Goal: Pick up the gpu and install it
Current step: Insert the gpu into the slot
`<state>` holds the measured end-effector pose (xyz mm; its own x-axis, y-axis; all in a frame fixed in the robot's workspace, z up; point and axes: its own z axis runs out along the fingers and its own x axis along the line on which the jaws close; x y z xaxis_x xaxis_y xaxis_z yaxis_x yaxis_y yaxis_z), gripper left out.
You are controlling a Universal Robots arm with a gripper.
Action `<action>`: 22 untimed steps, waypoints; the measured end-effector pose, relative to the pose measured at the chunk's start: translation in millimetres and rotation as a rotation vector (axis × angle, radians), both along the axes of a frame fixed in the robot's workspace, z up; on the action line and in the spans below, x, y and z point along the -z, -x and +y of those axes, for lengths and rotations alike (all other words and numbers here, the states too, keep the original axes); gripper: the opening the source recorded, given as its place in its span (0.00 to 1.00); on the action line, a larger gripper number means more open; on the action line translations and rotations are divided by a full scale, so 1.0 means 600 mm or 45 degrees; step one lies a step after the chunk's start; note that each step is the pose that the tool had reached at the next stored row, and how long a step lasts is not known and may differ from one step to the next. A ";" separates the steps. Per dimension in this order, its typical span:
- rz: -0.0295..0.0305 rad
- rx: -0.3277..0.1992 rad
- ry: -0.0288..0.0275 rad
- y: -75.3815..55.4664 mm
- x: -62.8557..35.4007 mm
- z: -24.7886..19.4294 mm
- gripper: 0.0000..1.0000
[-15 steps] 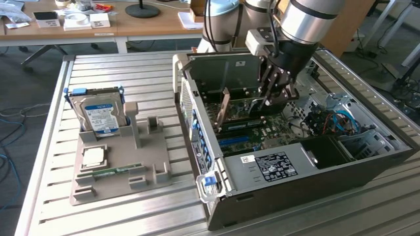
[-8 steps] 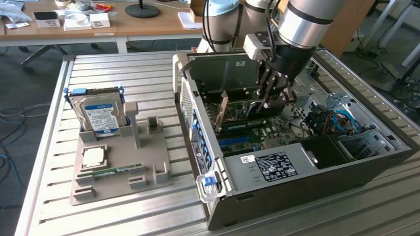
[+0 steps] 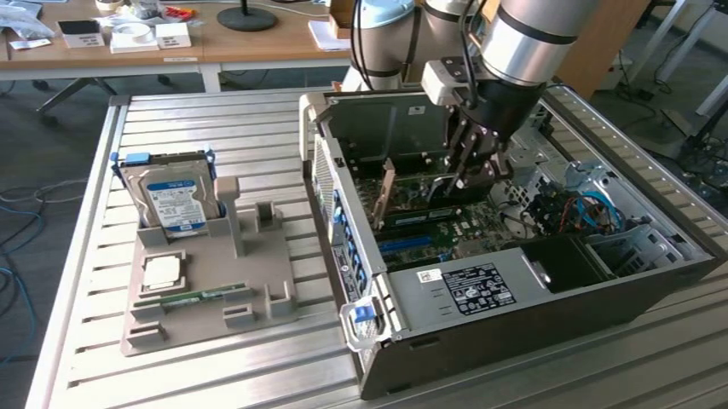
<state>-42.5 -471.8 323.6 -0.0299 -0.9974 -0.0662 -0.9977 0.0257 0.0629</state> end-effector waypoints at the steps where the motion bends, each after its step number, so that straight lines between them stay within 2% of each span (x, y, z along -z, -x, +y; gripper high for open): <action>1: 0.0002 0.000 0.0004 0.000 0.002 0.0000 0.27; 6: 0.0002 0.000 0.0003 0.000 0.012 0.0000 0.27; 17: -0.0005 0.000 0.0003 0.005 0.013 0.0000 0.27; 22: -0.0016 0.000 0.0003 0.008 0.021 0.0000 0.27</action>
<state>-47.3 -471.9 310.8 -0.0299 -0.9974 -0.0660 -0.9978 0.0258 0.0616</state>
